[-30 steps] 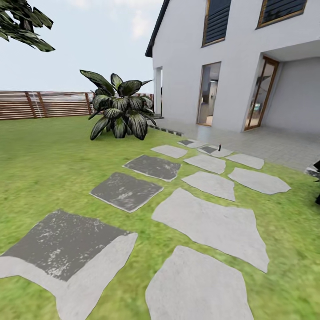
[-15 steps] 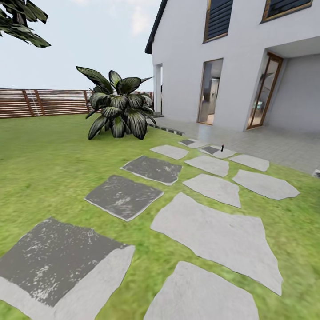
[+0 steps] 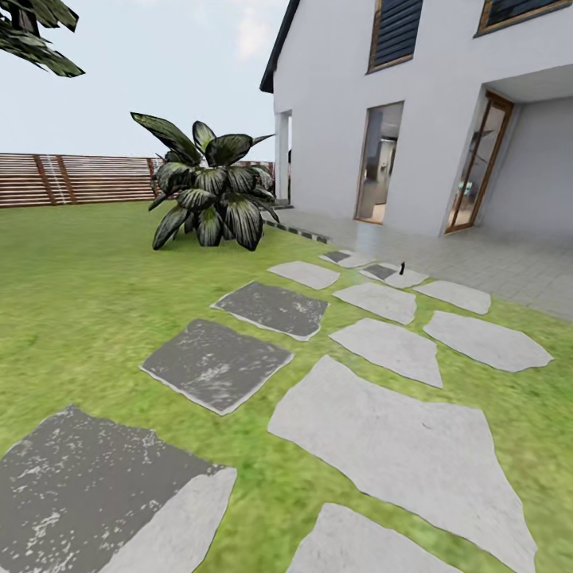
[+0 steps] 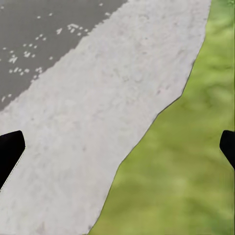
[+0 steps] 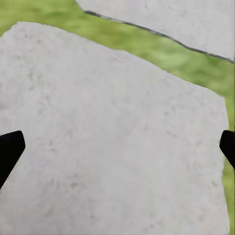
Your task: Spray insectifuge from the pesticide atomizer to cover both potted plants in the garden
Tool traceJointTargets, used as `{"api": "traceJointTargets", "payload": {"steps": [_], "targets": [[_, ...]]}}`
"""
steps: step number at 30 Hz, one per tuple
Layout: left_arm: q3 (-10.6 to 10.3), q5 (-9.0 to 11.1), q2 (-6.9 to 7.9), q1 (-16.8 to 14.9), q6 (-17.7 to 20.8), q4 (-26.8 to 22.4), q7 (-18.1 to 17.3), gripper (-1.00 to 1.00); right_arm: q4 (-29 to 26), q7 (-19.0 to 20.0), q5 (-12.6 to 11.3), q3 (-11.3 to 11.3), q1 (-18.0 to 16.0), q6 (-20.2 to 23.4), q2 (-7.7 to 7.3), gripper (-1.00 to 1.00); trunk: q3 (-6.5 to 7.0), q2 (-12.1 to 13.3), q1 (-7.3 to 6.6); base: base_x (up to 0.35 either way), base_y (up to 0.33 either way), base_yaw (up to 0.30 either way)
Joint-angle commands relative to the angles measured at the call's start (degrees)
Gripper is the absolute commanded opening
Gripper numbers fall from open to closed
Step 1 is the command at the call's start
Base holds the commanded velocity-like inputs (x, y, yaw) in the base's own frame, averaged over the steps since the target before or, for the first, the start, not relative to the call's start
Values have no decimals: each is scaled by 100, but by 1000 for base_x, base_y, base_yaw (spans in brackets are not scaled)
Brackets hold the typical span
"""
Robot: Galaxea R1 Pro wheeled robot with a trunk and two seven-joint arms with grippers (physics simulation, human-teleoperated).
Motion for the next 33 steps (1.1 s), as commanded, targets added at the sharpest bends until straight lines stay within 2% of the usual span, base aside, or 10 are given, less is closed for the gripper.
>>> {"api": "traceJointTargets", "payload": {"steps": [1, 33], "targets": [[14, -3, -1, -3, -19, 5, 1, 100, 0, -2, 2, -5, -1, -15, 1, 100, -5, -2, 3, 339, 0, 0], [14, -15, -1, -4, -19, 3, 1, 100, -5, -2, -6, -5, -1, -13, 1, 100, -5, -2, 3, 339, 0, -4]]}}
